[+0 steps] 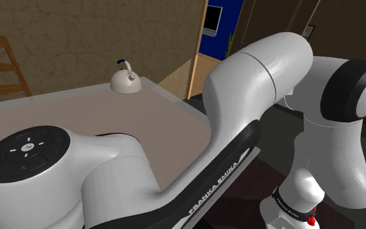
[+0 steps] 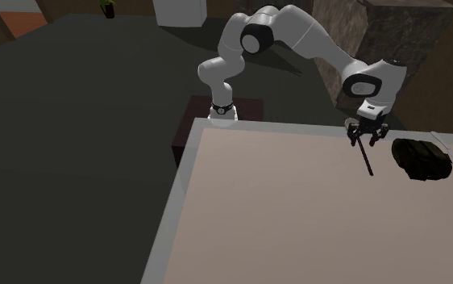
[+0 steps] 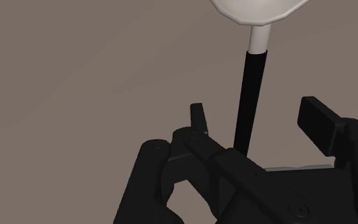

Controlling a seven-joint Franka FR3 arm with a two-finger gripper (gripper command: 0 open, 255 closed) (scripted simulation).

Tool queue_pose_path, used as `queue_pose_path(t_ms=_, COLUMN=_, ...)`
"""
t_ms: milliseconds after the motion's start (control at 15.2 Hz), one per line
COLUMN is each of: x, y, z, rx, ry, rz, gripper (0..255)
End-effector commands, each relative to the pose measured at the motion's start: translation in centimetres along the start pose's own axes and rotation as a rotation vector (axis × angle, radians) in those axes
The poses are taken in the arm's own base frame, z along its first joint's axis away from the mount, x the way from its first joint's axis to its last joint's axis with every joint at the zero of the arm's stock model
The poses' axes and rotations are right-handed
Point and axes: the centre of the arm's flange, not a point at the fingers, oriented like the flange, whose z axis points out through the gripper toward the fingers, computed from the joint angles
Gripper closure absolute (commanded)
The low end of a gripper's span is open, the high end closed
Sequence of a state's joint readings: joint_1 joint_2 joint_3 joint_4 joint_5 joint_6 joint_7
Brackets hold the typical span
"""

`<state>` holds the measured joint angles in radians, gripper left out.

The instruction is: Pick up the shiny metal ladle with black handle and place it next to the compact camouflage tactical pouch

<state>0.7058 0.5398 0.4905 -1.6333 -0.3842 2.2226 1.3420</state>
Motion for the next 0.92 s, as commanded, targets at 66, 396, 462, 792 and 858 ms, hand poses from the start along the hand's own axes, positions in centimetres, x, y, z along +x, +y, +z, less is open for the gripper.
queue_pose_path(t_ms=66, x=0.0, y=0.0, z=0.0, rx=0.0, ry=0.0, rz=0.0, gripper=0)
queue_pose_path(t_ms=396, x=0.0, y=0.0, z=-4.0, rx=0.0, ry=0.0, rz=0.0, gripper=0)
queue_pose_path(t_ms=462, x=0.0, y=0.0, z=-5.0, rx=0.0, ry=0.0, rz=0.0, gripper=0)
queue_pose_path(t_ms=792, x=0.0, y=0.0, z=-5.0, rx=0.0, ry=0.0, rz=0.0, gripper=0)
queue_pose_path(t_ms=858, x=0.0, y=0.0, z=-5.0, rx=0.0, ry=0.0, rz=0.0, gripper=0)
